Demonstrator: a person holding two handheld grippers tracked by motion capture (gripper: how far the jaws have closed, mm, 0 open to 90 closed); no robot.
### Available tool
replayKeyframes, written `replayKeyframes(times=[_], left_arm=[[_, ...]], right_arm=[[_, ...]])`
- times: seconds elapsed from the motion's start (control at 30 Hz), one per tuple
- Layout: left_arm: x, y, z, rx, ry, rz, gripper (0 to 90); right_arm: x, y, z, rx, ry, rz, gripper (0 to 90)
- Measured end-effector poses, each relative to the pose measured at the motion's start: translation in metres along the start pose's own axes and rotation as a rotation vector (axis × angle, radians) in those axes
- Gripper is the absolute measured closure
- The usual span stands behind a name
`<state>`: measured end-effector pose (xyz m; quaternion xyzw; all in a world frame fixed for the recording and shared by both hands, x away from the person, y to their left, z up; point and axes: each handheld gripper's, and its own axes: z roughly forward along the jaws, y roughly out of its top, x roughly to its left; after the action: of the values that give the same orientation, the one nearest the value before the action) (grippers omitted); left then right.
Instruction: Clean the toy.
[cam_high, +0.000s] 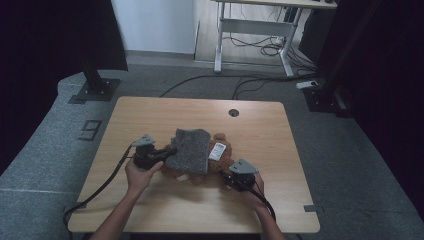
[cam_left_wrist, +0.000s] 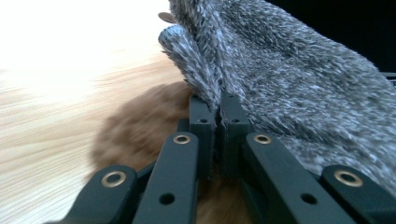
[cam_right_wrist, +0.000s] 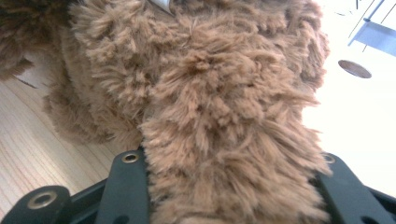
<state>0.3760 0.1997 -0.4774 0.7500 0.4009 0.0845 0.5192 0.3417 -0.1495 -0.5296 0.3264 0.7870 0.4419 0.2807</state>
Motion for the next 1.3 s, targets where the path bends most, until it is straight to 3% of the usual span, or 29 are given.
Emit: replayKeyframes(times=[0.17,0.27,0.37,0.5,0.6,0.7,0.8,0.9,1.03,1.2,1.3], left_arm=[[0.005,0.001,-0.016,-0.01,0.058,0.007,86.1],[0.006,0.004,-0.019,-0.014,0.07,0.009,86.1],[0.008,0.002,-0.021,0.012,0.113,0.029,86.1],[0.019,-0.011,-0.031,0.025,0.131,-0.004,86.0],[0.022,-0.009,-0.034,0.004,0.118,-0.029,86.0],[0.012,0.008,-0.027,-0.014,0.099,-0.009,86.0],[-0.004,0.028,-0.008,-0.011,0.062,0.033,85.9],[-0.018,0.039,0.021,0.05,0.04,0.065,85.8],[-0.027,0.029,0.044,0.125,0.027,0.083,85.9],[-0.025,0.014,0.037,0.106,0.013,0.072,86.2],[-0.024,0.003,0.032,0.083,-0.007,0.062,86.4]], right_arm=[[-0.001,0.0,0.0,-0.001,0.0,0.004,53.7],[-0.002,-0.001,-0.001,-0.003,0.0,0.012,53.7],[-0.002,-0.001,-0.001,-0.004,-0.001,0.011,53.7],[-0.002,-0.001,-0.001,-0.003,0.0,0.005,53.6],[-0.003,-0.001,-0.001,-0.005,0.005,0.006,53.7],[-0.004,0.0,0.0,-0.002,0.002,0.01,53.7],[-0.004,0.0,0.001,-0.002,-0.003,0.009,53.6],[-0.003,0.0,0.0,-0.002,-0.007,0.006,53.3],[-0.004,0.0,-0.002,-0.004,-0.02,0.005,46.9],[-0.009,0.002,-0.009,0.013,0.036,0.054,29.1],[-0.015,0.006,-0.022,-0.015,0.076,0.094,25.7]])
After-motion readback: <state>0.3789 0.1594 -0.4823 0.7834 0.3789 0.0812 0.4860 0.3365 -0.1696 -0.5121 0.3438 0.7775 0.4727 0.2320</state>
